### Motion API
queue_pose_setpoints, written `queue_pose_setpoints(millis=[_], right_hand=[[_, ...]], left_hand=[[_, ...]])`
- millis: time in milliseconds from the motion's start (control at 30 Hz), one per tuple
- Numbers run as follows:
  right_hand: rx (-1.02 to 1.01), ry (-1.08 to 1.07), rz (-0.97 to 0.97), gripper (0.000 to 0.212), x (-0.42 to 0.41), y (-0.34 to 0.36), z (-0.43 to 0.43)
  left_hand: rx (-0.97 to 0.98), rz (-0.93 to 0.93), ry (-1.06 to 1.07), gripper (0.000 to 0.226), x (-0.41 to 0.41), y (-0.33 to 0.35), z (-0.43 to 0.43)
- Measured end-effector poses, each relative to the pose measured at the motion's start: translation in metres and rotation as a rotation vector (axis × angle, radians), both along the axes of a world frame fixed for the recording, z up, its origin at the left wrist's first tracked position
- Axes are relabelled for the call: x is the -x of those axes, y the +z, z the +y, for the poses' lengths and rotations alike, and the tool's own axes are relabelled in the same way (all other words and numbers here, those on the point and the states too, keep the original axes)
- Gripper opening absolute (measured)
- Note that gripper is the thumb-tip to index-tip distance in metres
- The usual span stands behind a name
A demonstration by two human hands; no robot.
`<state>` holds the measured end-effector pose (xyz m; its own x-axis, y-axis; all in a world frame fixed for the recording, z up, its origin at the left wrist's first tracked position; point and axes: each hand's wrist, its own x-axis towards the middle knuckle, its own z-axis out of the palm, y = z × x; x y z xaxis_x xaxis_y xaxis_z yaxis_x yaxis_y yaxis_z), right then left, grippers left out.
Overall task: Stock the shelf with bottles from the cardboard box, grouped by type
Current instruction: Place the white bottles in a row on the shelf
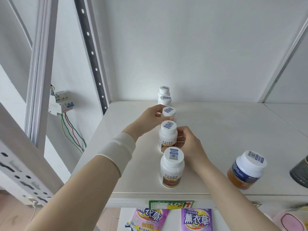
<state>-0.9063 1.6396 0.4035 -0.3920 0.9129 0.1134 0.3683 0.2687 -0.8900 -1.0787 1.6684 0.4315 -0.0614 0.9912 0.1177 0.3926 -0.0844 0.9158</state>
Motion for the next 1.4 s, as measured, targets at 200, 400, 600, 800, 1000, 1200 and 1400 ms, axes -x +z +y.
queue_pose_setpoints(millis=[200, 400, 600, 800, 1000, 1200, 1400], right_hand=[[0.032, 0.015, -0.017, 0.061, -0.004, 0.018, -0.006], [-0.057, -0.034, -0.027, 0.048, -0.028, 0.076, -0.026], [-0.296, -0.034, -0.121, 0.041, -0.028, 0.127, -0.075], [-0.628, 0.095, -0.538, 0.046, -0.016, 0.12, -0.162], [-0.817, 0.276, -0.663, 0.044, 0.031, 0.091, -0.243], [-0.891, 0.517, -0.697, 0.039, 0.127, 0.047, -0.317], [-0.953, 0.752, -0.744, 0.043, 0.246, -0.02, -0.39]], left_hand=[[0.02, 0.028, 0.024, 0.042, -0.003, 0.016, -0.012], [-0.023, 0.208, 0.165, 0.043, 0.002, 0.075, -0.063], [-0.061, 0.852, 0.385, 0.038, -0.011, 0.128, -0.162], [0.069, 1.5, 0.491, 0.043, -0.029, 0.124, -0.273], [0.221, 1.603, 0.566, 0.039, 0.0, 0.094, -0.378], [0.52, 1.501, 0.661, 0.04, 0.074, 0.034, -0.483], [0.709, 1.299, 0.751, 0.039, 0.163, -0.04, -0.591]])
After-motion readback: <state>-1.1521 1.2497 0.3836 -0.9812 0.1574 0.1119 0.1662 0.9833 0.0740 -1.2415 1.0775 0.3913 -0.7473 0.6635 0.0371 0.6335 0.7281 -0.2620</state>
